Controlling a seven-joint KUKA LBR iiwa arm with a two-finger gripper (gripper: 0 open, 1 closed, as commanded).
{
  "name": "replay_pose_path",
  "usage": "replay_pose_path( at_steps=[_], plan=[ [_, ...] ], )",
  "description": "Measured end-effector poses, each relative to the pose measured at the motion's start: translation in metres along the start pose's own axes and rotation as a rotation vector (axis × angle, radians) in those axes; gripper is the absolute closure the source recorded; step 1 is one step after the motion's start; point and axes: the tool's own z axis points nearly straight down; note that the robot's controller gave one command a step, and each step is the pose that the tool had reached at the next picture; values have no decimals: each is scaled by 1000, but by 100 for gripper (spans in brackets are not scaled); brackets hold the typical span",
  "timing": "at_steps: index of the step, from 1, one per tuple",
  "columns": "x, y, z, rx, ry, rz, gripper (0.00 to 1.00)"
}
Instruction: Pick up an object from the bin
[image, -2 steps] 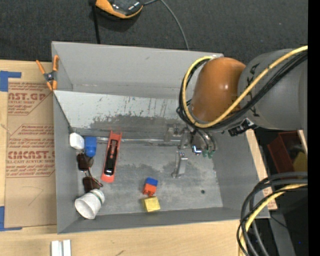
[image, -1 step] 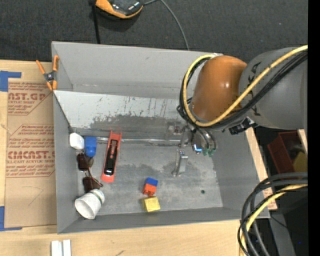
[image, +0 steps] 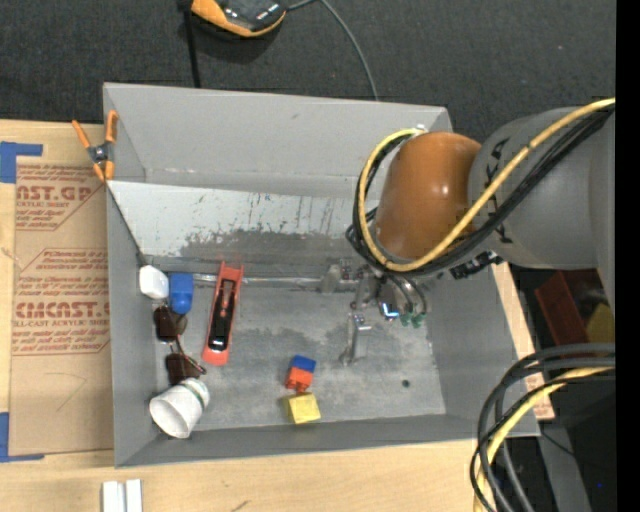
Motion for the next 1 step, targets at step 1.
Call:
replay_pose_path(
  at_steps=[1],
  plan=[
    [35, 16, 44, -3, 8, -220, 0]
  ],
)
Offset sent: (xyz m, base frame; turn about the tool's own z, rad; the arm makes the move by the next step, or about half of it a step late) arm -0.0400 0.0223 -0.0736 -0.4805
